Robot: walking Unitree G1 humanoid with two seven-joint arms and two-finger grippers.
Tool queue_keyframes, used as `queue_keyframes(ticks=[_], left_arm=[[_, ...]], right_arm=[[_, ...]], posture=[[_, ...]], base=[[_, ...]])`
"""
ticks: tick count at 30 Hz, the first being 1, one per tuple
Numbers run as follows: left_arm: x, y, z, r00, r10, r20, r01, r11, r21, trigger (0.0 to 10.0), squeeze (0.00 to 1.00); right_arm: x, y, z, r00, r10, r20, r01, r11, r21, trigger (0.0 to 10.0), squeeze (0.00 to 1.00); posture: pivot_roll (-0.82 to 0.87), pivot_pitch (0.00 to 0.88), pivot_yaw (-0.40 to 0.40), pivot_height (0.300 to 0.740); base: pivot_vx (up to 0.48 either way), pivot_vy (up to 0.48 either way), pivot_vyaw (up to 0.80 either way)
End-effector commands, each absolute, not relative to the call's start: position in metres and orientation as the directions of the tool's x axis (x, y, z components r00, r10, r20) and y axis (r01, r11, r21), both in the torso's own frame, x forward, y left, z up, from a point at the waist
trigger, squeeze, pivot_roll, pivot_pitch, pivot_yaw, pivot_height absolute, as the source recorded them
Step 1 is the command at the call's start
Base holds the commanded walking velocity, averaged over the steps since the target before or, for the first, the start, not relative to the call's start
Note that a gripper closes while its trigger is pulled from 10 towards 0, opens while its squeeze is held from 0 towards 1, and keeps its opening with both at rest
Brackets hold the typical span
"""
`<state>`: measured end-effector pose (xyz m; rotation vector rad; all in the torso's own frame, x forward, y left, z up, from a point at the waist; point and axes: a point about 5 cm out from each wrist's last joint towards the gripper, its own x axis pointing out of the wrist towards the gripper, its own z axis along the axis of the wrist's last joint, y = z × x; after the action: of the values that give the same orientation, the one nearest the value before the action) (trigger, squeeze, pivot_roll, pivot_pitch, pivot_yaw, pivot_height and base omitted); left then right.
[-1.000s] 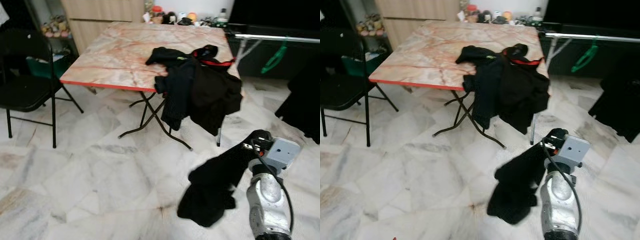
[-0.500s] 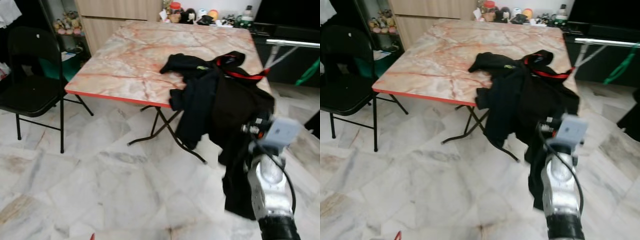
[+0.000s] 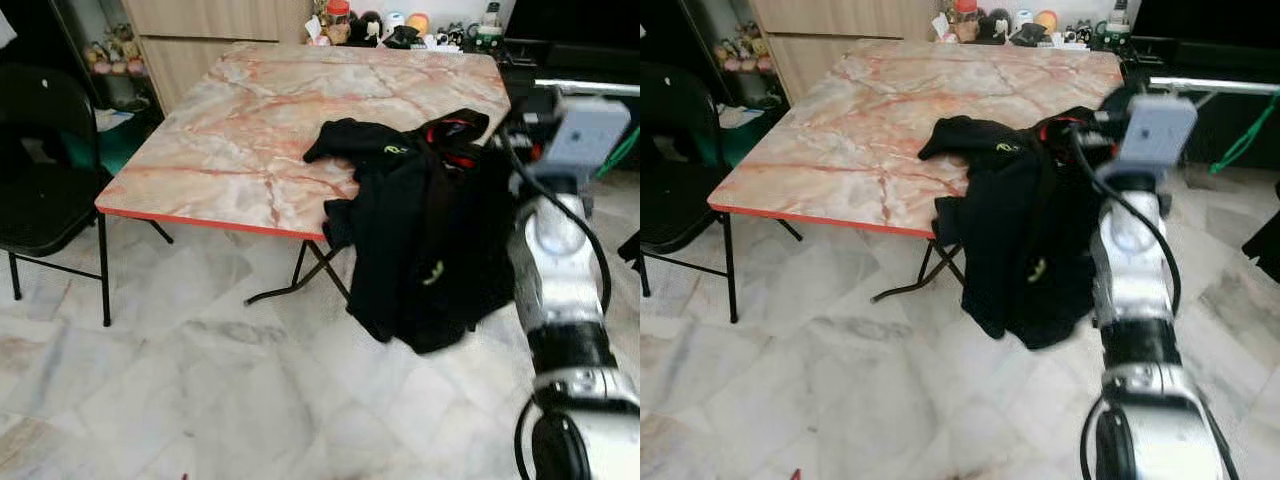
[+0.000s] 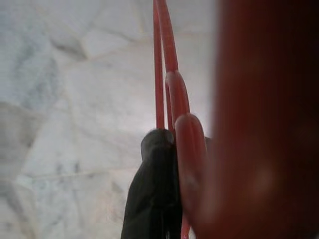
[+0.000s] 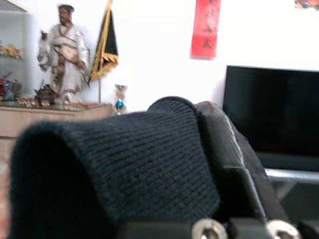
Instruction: Hang hanger
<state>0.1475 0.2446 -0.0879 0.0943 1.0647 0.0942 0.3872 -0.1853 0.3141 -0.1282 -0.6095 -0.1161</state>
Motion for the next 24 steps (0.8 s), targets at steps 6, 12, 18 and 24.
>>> queue_keyframes(ticks=[6,12,18,24], left_arm=[[0.138,0.243,-0.092,0.449,0.118,-0.886,-0.026,0.993,0.119,10.0,0.0],[0.139,0.245,-0.091,0.449,0.118,-0.886,-0.027,0.993,0.118,10.0,0.0],[0.138,0.252,-0.09,0.447,0.129,-0.885,-0.042,0.992,0.123,10.0,0.0],[0.137,0.254,-0.089,0.445,0.131,-0.886,-0.045,0.991,0.124,10.0,0.0]], right_arm=[[0.394,-0.194,0.35,0.785,-0.115,0.608,0.177,0.983,-0.044,10.0,0.0],[0.401,-0.18,0.366,0.8,-0.05,0.598,0.098,0.994,-0.049,10.0,0.0],[0.414,-0.18,0.366,0.875,-0.049,0.481,0.051,0.999,0.007,10.0,0.0],[0.417,-0.182,0.371,0.897,-0.054,0.439,0.05,0.999,0.02,10.0,0.0]], posture=[[0.0,0.14,0.041,0.74],[0.01,0.132,0.041,0.74],[0.01,0.117,0.032,0.74],[0.0,0.105,0.025,0.74]], base=[[0.377,0.0,0.0],[0.377,0.0,0.0],[0.376,0.0,0.0],[0.377,0.0,0.0]])
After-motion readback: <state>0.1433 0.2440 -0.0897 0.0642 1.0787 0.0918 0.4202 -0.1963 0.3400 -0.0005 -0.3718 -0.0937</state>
